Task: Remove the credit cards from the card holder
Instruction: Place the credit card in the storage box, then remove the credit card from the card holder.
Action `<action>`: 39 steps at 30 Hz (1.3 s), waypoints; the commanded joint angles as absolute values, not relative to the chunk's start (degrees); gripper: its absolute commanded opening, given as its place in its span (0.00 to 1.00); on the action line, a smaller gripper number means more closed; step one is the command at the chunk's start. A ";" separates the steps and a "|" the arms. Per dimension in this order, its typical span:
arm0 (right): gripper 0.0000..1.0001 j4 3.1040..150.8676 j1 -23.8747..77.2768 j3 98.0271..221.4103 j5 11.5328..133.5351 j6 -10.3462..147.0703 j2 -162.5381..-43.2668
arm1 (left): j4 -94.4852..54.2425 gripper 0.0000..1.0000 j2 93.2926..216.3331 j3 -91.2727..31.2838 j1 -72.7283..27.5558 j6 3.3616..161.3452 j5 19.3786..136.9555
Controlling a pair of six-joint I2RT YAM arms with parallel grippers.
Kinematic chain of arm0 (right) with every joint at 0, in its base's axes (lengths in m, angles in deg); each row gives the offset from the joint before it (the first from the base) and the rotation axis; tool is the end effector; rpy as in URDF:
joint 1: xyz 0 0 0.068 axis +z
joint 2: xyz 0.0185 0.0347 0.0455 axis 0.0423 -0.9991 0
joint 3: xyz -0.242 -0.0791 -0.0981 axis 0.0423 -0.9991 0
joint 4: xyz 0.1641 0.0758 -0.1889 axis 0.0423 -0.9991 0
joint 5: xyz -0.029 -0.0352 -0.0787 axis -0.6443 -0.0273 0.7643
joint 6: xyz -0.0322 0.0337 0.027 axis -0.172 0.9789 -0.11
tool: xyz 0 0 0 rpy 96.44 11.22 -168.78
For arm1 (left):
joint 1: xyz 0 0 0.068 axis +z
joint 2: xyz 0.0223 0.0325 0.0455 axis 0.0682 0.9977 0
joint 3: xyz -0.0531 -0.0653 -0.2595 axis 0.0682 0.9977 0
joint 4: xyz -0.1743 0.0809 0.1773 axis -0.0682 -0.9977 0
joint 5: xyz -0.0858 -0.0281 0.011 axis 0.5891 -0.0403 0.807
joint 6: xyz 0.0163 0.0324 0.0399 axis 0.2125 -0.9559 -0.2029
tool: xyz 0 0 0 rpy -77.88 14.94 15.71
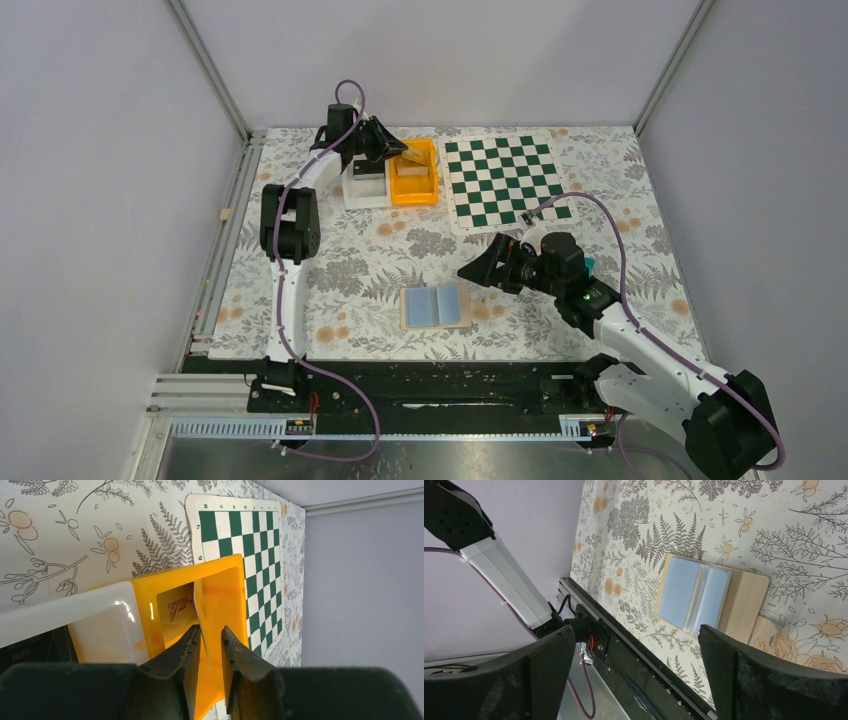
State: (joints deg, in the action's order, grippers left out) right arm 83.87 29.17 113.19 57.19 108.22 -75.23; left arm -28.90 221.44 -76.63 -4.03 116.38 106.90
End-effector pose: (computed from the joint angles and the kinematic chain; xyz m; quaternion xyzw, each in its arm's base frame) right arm 0.1735 0.1229 0.2464 -0.0121 0.8014 0.4885 0.3450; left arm 0.5574 -0.0993 0.1834 -0.1147 0.8282 -0.4590 0.3003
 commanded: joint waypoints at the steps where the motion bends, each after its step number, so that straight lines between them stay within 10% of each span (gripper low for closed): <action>1: 0.99 85.40 29.02 115.48 58.20 107.93 -73.96 | -25.07 0.24 219.68 -79.26 -4.35 117.59 105.92; 22: 0.99 79.57 29.04 117.56 57.66 106.74 -74.03 | -23.00 0.59 212.01 -77.44 -3.58 120.43 101.60; 39: 0.99 67.50 29.12 124.40 63.85 103.38 -77.02 | -38.80 0.58 192.05 -62.41 -4.03 109.89 100.60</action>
